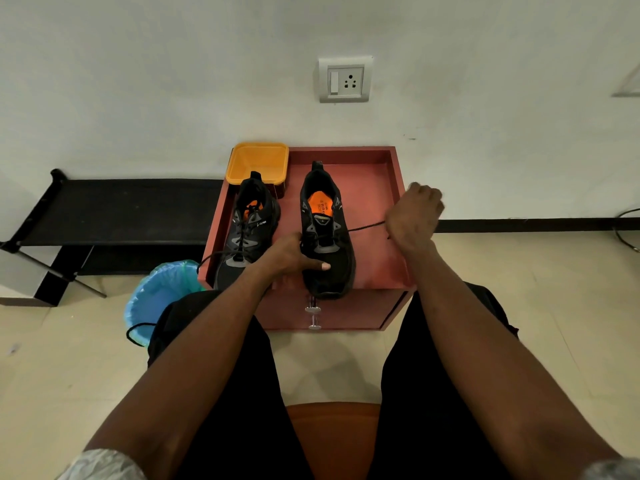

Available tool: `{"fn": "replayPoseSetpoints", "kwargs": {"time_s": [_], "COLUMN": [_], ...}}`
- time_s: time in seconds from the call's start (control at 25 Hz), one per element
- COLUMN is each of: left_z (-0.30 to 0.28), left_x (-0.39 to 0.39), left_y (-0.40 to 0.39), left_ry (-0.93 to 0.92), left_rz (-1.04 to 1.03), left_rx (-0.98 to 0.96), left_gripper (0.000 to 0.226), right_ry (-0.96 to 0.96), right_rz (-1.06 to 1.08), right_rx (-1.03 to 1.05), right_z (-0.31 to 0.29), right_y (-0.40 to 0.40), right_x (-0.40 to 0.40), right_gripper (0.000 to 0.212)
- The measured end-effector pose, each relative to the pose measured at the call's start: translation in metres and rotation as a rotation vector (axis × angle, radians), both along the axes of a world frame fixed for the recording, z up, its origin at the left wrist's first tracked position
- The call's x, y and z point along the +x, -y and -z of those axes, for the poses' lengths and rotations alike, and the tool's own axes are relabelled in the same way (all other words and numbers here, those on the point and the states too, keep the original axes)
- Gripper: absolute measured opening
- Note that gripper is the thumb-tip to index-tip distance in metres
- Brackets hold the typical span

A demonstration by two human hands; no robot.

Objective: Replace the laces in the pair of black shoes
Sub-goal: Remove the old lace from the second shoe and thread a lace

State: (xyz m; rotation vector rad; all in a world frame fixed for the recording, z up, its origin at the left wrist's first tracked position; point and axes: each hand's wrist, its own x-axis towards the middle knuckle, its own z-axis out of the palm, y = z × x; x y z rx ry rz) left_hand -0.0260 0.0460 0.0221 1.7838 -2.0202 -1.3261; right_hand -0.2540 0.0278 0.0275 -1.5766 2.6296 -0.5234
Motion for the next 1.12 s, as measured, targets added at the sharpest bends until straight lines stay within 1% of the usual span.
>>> {"fn": "replayPoseSetpoints", "kwargs": {"time_s": [0.04, 0.08, 0.12, 0.16, 0.2, 0.24, 0.28, 0.32, 0.36, 0.4, 0.48, 0.52, 0.56, 0.6, 0.64, 0.68, 0.76, 0.8, 0.84, 0.88, 0.92, 0.96, 1.12], "left_z": [-0.001, -0.002, -0.004, -0.004, -0.004, -0.004, -0.005, -0.005, -0.006, -0.007, -0.006, -0.007, -0.008, -0.008, -0.009, -0.010, -0.013, -0.013, -0.013, -0.013, -0.014, -0.014, -0.013], "left_x": [-0.001, -0.003, -0.004, -0.004, -0.006, -0.006, -0.007, -0.007, -0.007, -0.007, -0.007, -0.007, -0.007, -0.007, -0.007, -0.008, -0.010, -0.011, -0.011, -0.011, -0.012, -0.011, -0.011], "left_y": [-0.001, -0.001, -0.002, -0.002, -0.001, -0.002, -0.003, -0.003, -0.004, -0.004, -0.004, -0.004, -0.005, -0.005, -0.005, -0.006, -0.008, -0.008, -0.009, -0.009, -0.009, -0.009, -0.008], "left_ry": [-0.010, -0.016, -0.018, -0.017, -0.019, -0.026, -0.029, -0.037, -0.041, -0.038, -0.029, -0.029, -0.025, -0.028, -0.033, -0.037, -0.037, -0.033, -0.027, -0.024, -0.025, -0.029, -0.037], "left_rz": [0.000, 0.005, 0.011, 0.020, 0.029, 0.038, 0.038, 0.030, 0.019, 0.014, 0.010, 0.007, -0.002, -0.009, -0.010, -0.009, -0.008, -0.004, 0.001, 0.005, 0.007, 0.008, -0.007], "left_rx": [-0.001, -0.006, -0.009, -0.013, -0.019, -0.030, -0.034, -0.032, -0.028, -0.021, -0.013, -0.014, -0.017, -0.019, -0.029, -0.037, -0.052, -0.059, -0.067, -0.074, -0.078, -0.080, -0.067], "left_gripper": [0.070, 0.067, 0.063, 0.058, 0.055, 0.055, 0.058, 0.061, 0.064, 0.066, 0.068, 0.069, 0.070, 0.071, 0.072, 0.073, 0.072, 0.070, 0.068, 0.067, 0.067, 0.068, 0.073], "right_ry": [0.067, 0.191, 0.278, 0.287, 0.212, 0.148, 0.141, 0.178, 0.213, 0.203, 0.108, 0.071, 0.036, -0.006, -0.045, -0.035, 0.170, 0.247, 0.240, 0.178, 0.136, 0.125, 0.204], "right_rz": [-0.151, -0.298, -0.429, -0.530, -0.585, -0.588, -0.553, -0.491, -0.400, -0.283, -0.037, 0.058, 0.103, 0.091, 0.024, -0.091, -0.337, -0.435, -0.514, -0.563, -0.571, -0.551, -0.416], "right_rx": [0.047, 0.125, 0.234, 0.320, 0.364, 0.368, 0.347, 0.302, 0.228, 0.130, -0.035, -0.067, -0.072, -0.055, -0.021, 0.014, 0.126, 0.205, 0.267, 0.296, 0.311, 0.310, 0.296], "right_z": [0.004, 0.007, 0.011, 0.016, 0.019, 0.021, 0.020, 0.017, 0.014, 0.010, 0.004, 0.001, 0.001, 0.003, 0.006, 0.009, 0.016, 0.018, 0.020, 0.022, 0.024, 0.023, 0.019], "right_y": [0.001, 0.001, -0.001, -0.002, -0.002, 0.000, 0.002, 0.003, 0.004, 0.005, 0.001, -0.002, -0.005, -0.005, -0.004, -0.002, 0.002, 0.002, 0.001, 0.001, 0.002, 0.002, 0.004], "right_x": [0.009, 0.021, 0.033, 0.042, 0.046, 0.047, 0.043, 0.038, 0.030, 0.020, 0.000, -0.006, -0.009, -0.008, -0.003, 0.005, 0.024, 0.034, 0.042, 0.047, 0.049, 0.048, 0.037], "right_gripper": [0.033, 0.034, 0.035, 0.033, 0.027, 0.020, 0.015, 0.015, 0.017, 0.018, 0.021, 0.022, 0.024, 0.026, 0.029, 0.033, 0.037, 0.035, 0.029, 0.018, 0.007, 0.003, 0.007]}}
